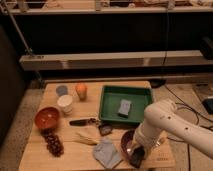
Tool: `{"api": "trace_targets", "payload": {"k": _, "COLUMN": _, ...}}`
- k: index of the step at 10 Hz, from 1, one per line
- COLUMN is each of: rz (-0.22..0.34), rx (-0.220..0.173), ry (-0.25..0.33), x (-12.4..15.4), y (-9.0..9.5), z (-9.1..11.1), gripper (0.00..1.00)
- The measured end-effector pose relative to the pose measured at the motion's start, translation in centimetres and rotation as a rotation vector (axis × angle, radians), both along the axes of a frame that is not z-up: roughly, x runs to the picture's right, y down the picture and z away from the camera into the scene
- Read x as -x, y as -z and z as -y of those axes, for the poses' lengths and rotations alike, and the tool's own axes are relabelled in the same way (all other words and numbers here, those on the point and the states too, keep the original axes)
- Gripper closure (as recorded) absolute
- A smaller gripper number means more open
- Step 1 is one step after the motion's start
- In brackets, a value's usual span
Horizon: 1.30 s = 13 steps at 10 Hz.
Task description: Wipe purple bowl with eraser
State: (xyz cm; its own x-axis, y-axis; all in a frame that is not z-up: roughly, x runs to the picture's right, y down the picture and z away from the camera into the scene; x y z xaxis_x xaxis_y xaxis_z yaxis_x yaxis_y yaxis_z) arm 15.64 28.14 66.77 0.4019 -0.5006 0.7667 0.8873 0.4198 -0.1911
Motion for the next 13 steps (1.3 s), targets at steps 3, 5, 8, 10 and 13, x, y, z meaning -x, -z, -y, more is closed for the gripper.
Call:
{"api": "trace_targets", "payload": {"k": 3, "rz": -0.038, "rx": -0.01, "ry": -0.023, "x": -1.9, "y": 0.0, "z": 0.3, "gripper": 0.9}}
{"api": "trace_targets", "payload": {"k": 5, "rz": -0.063, "rx": -0.022, "ry": -0.048, "x": -3.1, "y": -0.8, "z": 1.2, "gripper": 0.9}}
{"api": "trace_targets", "payload": {"k": 8, "rz": -0.053, "rx": -0.027, "ry": -0.067, "x": -2.9, "y": -2.4, "z": 2.8, "gripper": 0.9}}
{"api": "trace_targets", "payload": {"k": 10, "rz": -0.029, "rx": -0.026, "ry": -0.06, "x": -0.9, "y": -3.6, "z": 3.5, "gripper": 0.9}}
{"api": "trace_targets", "payload": {"k": 13, "rz": 0.022, "rx": -0.029, "ry": -0.028, "x": 3.2, "y": -4.7, "z": 4.2, "gripper": 0.9}}
